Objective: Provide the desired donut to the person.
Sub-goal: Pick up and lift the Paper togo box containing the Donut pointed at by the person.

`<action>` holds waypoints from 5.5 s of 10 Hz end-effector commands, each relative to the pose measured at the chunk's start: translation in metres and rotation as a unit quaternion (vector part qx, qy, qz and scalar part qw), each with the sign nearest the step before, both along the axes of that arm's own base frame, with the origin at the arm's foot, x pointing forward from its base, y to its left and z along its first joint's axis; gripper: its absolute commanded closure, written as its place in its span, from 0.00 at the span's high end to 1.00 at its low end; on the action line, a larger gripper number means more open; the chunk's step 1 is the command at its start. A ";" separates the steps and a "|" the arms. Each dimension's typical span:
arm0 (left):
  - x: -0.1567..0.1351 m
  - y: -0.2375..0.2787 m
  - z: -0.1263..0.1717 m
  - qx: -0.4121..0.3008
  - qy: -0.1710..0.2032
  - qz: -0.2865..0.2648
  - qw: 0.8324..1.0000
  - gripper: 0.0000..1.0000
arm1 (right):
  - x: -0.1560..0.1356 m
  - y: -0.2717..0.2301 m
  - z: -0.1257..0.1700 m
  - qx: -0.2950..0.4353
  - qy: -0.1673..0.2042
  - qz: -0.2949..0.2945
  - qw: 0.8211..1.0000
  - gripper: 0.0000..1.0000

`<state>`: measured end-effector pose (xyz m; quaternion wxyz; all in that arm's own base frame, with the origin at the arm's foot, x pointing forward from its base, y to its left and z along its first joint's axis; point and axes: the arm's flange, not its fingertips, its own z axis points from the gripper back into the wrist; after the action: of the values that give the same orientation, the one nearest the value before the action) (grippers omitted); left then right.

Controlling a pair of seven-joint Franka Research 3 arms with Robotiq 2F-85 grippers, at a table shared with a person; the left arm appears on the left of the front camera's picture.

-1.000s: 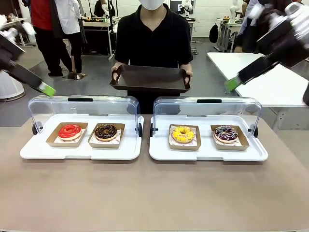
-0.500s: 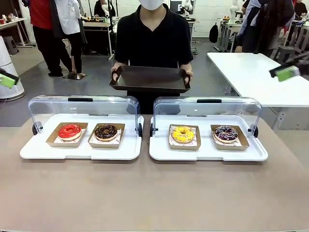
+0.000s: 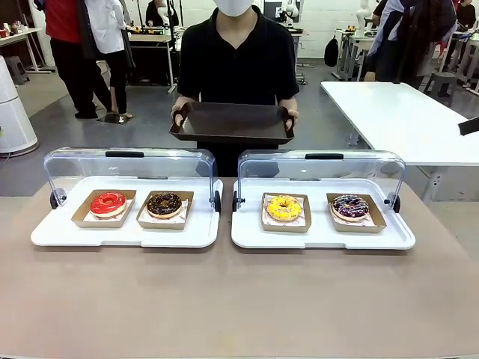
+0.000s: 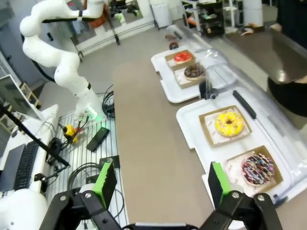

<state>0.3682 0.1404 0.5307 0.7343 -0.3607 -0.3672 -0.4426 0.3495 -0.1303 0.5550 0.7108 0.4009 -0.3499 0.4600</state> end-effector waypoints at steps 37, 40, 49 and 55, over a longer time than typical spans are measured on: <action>-0.007 0.009 0.007 0.007 0.006 0.012 1.000 1.00 | 0.021 0.084 0.060 -0.163 -0.017 0.015 0.986 1.00; -0.007 0.009 0.007 0.007 0.006 0.012 1.000 1.00 | 0.051 0.192 0.042 -0.317 -0.005 0.092 0.944 1.00; -0.007 0.009 0.007 0.007 0.006 0.012 1.000 1.00 | 0.060 0.273 -0.045 -0.421 -0.020 0.132 0.897 1.00; -0.007 0.009 0.007 0.007 0.006 0.012 1.000 1.00 | 0.060 0.273 -0.045 -0.421 -0.020 0.132 0.897 1.00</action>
<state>0.3614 0.1484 0.5369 0.7507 -0.3514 -0.3558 -0.4318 0.4092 0.1415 0.5091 0.7379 0.1028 -0.0852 0.6615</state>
